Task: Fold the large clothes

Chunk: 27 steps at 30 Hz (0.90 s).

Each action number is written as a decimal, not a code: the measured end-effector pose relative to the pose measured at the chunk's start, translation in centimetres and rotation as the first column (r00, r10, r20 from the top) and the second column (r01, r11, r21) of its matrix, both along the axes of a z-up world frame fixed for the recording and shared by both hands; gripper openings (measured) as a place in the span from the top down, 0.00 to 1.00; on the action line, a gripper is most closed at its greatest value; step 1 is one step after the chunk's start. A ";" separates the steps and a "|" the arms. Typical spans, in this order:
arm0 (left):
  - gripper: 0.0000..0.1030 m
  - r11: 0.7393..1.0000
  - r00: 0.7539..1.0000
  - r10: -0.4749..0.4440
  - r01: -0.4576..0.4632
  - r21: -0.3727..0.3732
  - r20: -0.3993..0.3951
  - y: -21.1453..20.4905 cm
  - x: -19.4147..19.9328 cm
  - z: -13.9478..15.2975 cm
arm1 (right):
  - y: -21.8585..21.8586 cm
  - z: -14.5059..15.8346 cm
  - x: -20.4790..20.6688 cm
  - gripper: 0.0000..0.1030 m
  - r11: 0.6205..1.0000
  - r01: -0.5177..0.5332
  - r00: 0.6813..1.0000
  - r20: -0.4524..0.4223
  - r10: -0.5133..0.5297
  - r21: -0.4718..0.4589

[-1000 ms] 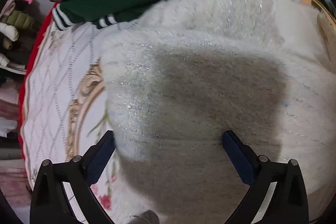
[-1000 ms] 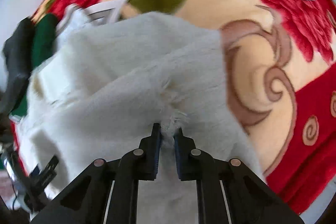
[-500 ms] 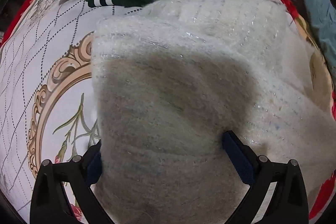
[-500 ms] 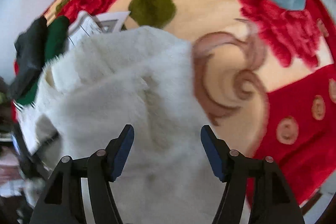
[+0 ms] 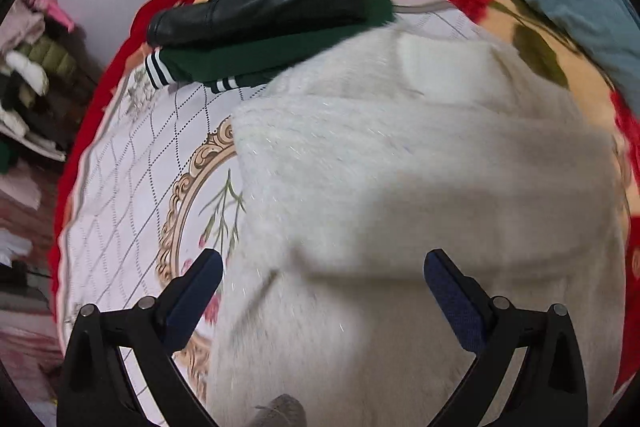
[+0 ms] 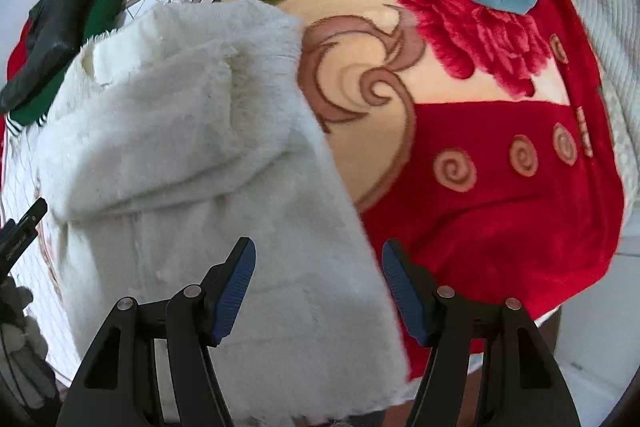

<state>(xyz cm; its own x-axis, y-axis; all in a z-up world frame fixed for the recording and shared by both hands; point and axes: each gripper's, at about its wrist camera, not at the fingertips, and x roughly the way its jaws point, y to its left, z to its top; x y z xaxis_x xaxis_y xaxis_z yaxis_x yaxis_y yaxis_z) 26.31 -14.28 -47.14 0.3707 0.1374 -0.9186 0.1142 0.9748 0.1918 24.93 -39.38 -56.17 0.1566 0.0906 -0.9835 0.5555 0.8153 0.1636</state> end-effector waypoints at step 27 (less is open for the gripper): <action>0.00 0.797 0.967 -0.140 0.237 0.556 -0.212 -37.8 -20.5 -9.9 | -23.6 -11.9 -15.7 0.34 0.994 -0.016 0.974 -0.224 0.040 0.109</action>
<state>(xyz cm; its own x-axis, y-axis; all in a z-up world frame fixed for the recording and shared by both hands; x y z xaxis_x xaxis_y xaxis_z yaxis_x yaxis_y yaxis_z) 5.80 -52.08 -57.02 0.3071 0.5974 -0.7408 0.3589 0.6482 0.6716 9.18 -62.97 -68.03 -0.0724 0.1973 -0.9777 0.5651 0.8158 0.1228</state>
